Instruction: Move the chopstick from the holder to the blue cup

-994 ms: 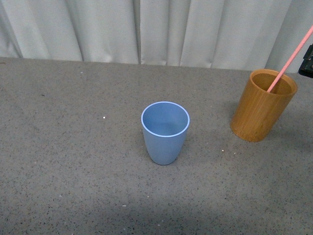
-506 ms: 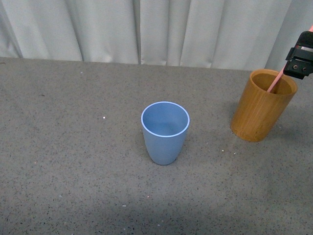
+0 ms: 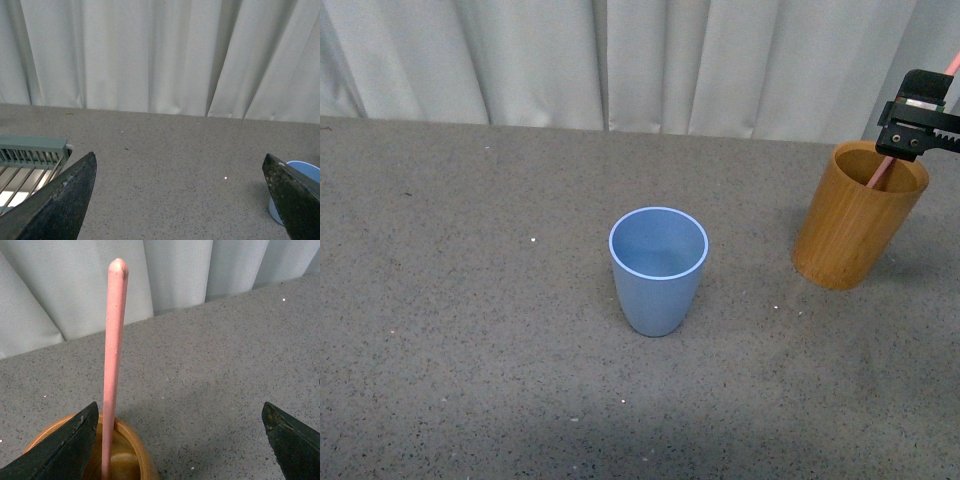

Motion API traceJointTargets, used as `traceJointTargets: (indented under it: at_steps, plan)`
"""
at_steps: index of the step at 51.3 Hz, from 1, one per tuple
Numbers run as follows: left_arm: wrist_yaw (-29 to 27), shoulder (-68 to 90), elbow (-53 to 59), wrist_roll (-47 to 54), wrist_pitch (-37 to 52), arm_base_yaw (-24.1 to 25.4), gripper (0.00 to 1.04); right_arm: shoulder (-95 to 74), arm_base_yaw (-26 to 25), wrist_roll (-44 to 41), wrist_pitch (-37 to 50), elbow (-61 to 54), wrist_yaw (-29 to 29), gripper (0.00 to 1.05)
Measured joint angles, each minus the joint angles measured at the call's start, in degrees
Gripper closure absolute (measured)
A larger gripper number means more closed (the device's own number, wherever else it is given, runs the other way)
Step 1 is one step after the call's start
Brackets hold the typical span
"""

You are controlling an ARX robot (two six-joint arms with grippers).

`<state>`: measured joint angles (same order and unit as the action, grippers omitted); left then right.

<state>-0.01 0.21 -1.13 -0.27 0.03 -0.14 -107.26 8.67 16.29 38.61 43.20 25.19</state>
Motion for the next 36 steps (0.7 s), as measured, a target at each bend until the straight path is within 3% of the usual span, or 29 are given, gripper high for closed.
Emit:
traceJointTargets:
  at_steps: [36]
  plan:
    - [0.0, 0.0, 0.0, 0.0, 0.0, 0.0, 0.07, -0.4, -0.9, 1.0, -2.6, 1.9, 1.5, 0.1]
